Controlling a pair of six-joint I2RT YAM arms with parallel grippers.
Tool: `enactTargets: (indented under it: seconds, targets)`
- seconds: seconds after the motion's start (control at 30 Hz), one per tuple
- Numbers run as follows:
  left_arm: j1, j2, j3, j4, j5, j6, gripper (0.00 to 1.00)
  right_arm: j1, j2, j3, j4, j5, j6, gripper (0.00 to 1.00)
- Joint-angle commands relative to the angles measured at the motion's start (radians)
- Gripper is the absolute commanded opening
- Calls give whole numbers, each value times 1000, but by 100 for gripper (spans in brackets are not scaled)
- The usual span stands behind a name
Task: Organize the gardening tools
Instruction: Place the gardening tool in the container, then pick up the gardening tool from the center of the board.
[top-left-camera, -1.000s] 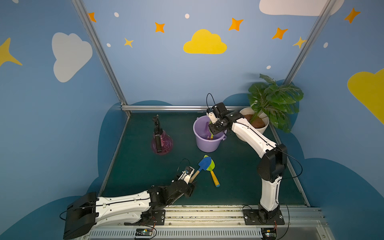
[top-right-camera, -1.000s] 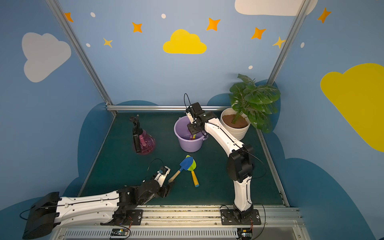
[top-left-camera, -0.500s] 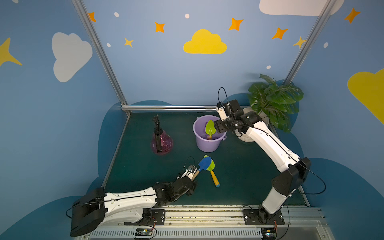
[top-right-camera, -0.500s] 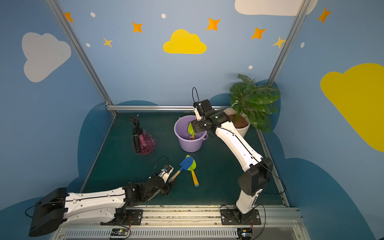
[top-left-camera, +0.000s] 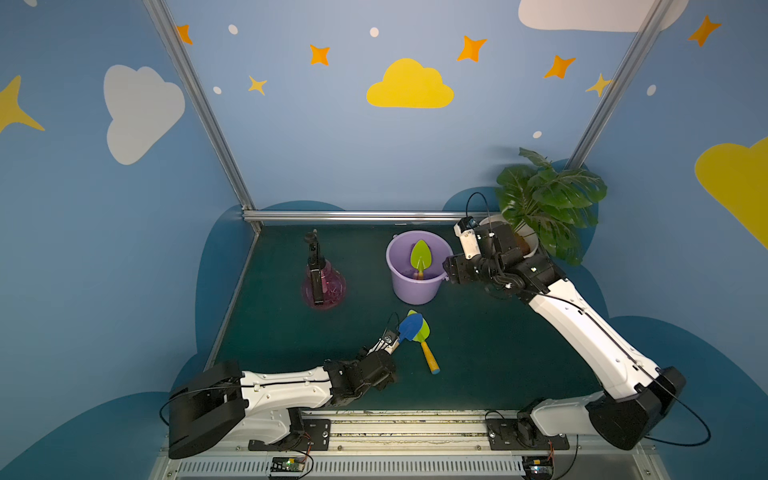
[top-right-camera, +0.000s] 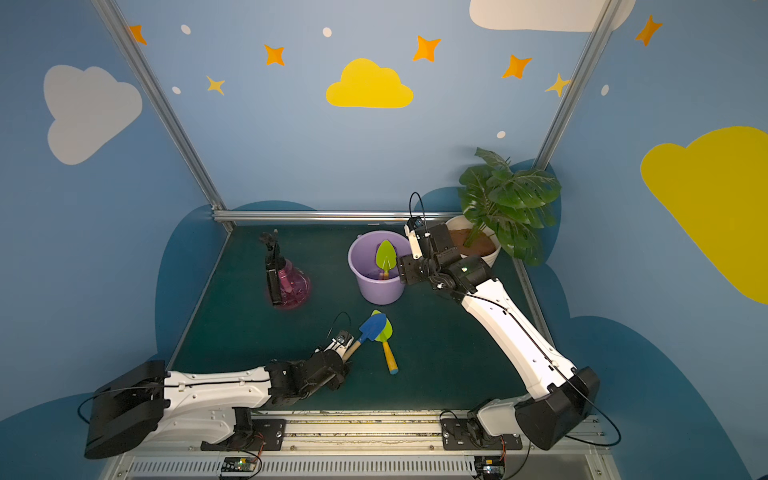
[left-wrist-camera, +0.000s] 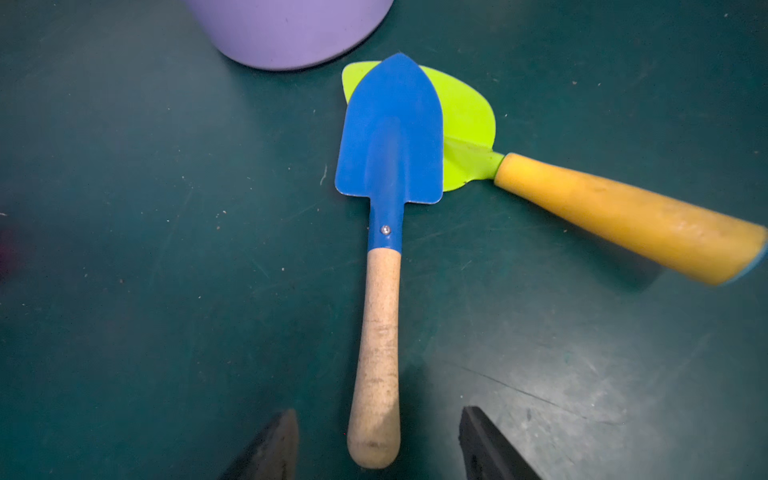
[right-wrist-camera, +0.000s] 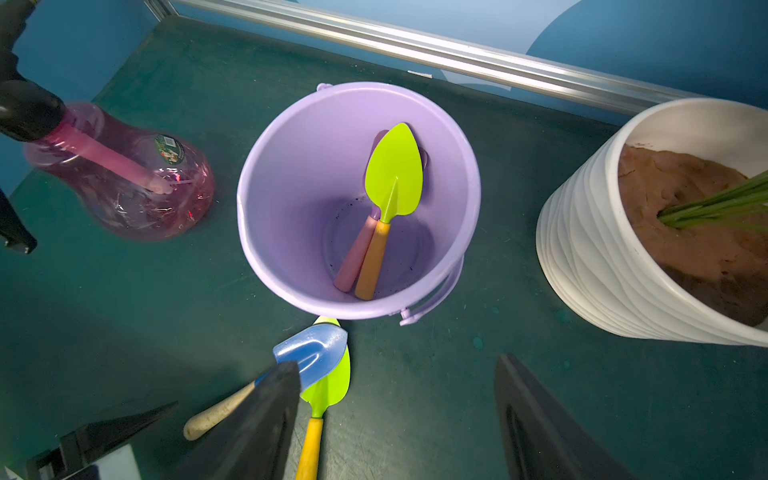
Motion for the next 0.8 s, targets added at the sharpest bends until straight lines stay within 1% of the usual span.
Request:
enactTargets:
  seconds: [0.0, 0.2, 0.47, 0.77]
  targets:
    - [12, 29, 20, 17, 9, -5, 63, 5, -57, -40, 33, 17, 18, 74]
    - [19, 100, 33, 32, 10, -9, 53, 4, -132, -135, 47, 36, 25, 74]
    - [25, 161, 47, 54, 18, -8, 39, 4, -161, -207, 52, 54, 32, 72]
    - [26, 166, 47, 49, 17, -9, 15, 4, -155, -237, 58, 48, 37, 72]
